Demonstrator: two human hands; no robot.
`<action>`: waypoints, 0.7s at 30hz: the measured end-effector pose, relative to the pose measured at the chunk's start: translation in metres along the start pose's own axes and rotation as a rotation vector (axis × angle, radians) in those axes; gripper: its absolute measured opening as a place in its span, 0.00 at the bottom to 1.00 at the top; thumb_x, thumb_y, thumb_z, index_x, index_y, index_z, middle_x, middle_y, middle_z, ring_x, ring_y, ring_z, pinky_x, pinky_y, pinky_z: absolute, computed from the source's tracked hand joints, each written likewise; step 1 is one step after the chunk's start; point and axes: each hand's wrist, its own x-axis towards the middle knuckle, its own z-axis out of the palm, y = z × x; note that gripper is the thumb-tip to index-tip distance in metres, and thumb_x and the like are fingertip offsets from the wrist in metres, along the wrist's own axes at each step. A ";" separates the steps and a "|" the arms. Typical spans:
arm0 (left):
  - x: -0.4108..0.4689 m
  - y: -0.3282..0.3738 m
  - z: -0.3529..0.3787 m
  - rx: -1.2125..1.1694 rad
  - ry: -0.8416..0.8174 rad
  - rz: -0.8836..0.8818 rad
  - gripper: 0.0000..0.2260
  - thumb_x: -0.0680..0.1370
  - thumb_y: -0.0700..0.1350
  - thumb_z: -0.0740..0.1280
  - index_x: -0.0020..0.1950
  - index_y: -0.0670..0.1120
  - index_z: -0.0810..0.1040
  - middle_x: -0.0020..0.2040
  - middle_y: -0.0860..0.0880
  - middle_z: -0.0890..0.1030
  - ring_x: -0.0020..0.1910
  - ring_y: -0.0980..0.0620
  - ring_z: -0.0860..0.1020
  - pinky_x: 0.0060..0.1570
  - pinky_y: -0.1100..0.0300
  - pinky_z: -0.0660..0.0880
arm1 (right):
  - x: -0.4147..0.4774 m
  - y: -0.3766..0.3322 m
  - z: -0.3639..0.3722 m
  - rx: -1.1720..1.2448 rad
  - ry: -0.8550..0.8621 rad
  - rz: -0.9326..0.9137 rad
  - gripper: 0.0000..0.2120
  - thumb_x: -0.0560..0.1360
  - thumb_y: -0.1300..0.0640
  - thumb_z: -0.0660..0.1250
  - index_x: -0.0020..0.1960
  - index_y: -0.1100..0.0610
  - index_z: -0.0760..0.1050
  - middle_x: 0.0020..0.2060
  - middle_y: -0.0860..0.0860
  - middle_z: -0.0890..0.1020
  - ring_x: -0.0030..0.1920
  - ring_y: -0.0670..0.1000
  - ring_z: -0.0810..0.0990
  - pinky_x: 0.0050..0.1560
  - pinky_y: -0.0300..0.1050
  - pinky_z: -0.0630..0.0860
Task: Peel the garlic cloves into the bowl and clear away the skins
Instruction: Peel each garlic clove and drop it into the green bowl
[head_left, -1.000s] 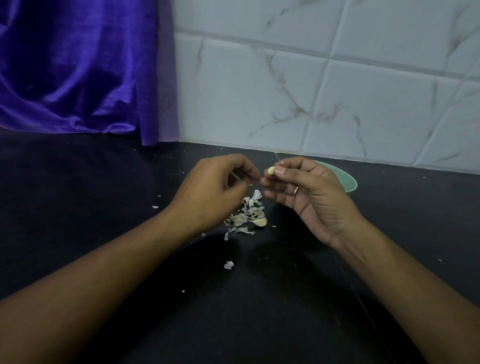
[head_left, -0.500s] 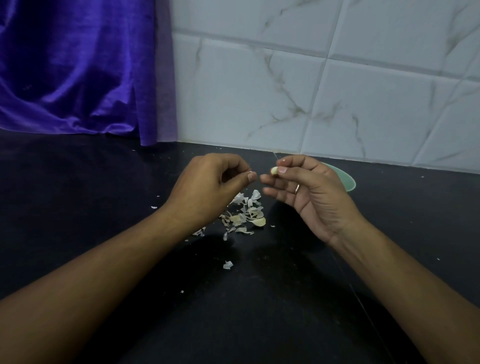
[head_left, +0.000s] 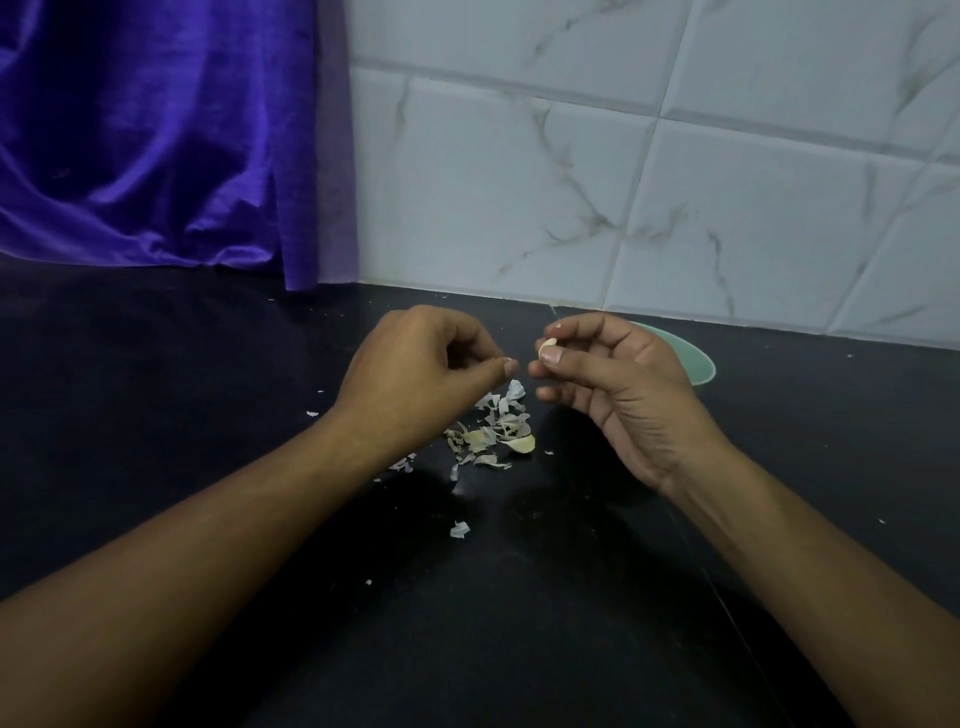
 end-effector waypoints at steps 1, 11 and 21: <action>0.000 -0.001 0.000 0.014 0.025 0.006 0.11 0.75 0.56 0.77 0.36 0.53 0.82 0.34 0.56 0.83 0.35 0.58 0.81 0.38 0.54 0.78 | 0.000 0.000 -0.001 -0.005 0.000 -0.004 0.11 0.68 0.68 0.73 0.50 0.64 0.79 0.43 0.58 0.83 0.41 0.53 0.85 0.39 0.43 0.82; 0.000 -0.004 0.004 -0.007 -0.024 0.025 0.11 0.76 0.56 0.75 0.39 0.52 0.83 0.31 0.54 0.82 0.31 0.58 0.80 0.37 0.52 0.80 | -0.001 0.006 -0.003 -0.124 -0.026 -0.041 0.08 0.74 0.71 0.72 0.51 0.63 0.80 0.42 0.59 0.83 0.42 0.54 0.85 0.39 0.43 0.82; -0.002 0.002 0.006 -0.153 -0.066 0.029 0.08 0.79 0.55 0.73 0.45 0.52 0.86 0.36 0.54 0.85 0.35 0.57 0.82 0.36 0.61 0.77 | -0.001 0.011 -0.002 -0.238 -0.087 -0.078 0.11 0.71 0.75 0.73 0.48 0.63 0.81 0.40 0.57 0.86 0.41 0.53 0.85 0.50 0.51 0.85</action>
